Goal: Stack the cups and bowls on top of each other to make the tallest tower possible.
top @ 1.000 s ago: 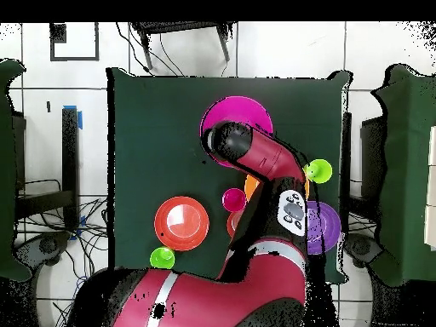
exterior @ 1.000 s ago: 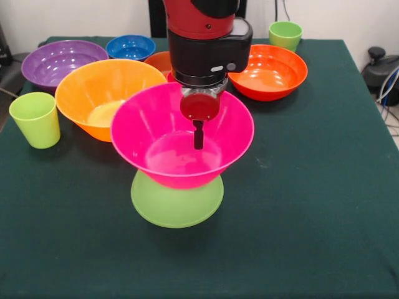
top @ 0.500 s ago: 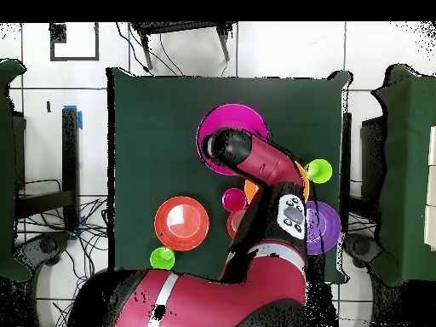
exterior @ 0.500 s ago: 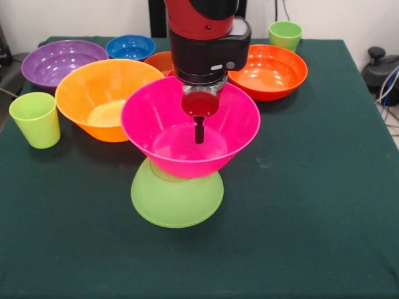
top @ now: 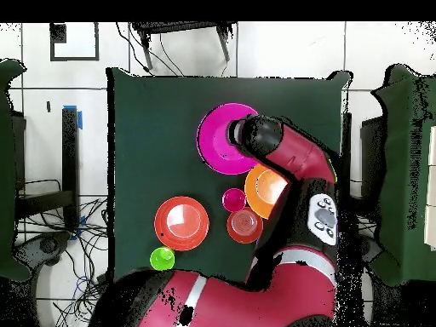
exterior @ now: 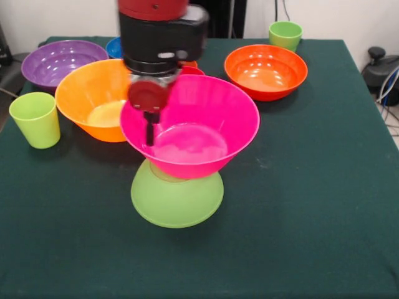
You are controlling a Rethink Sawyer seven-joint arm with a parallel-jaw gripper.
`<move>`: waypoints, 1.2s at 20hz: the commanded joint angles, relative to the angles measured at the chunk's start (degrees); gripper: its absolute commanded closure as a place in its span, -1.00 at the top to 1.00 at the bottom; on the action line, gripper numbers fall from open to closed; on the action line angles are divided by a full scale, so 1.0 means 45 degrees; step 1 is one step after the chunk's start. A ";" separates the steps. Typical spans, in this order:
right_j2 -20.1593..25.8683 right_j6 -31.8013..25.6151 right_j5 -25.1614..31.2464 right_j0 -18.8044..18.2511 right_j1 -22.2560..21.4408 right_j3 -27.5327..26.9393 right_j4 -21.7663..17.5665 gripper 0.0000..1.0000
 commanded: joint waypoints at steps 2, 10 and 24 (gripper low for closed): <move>0.0456 -0.1576 0.1877 -0.0984 0.0453 -0.2467 -0.1211 1.00; 0.0608 -0.0773 0.1734 -0.0721 0.0401 -0.2087 -0.1318 1.00; 0.0531 -0.0127 0.1703 -0.0268 -0.0004 -0.1192 -0.1055 1.00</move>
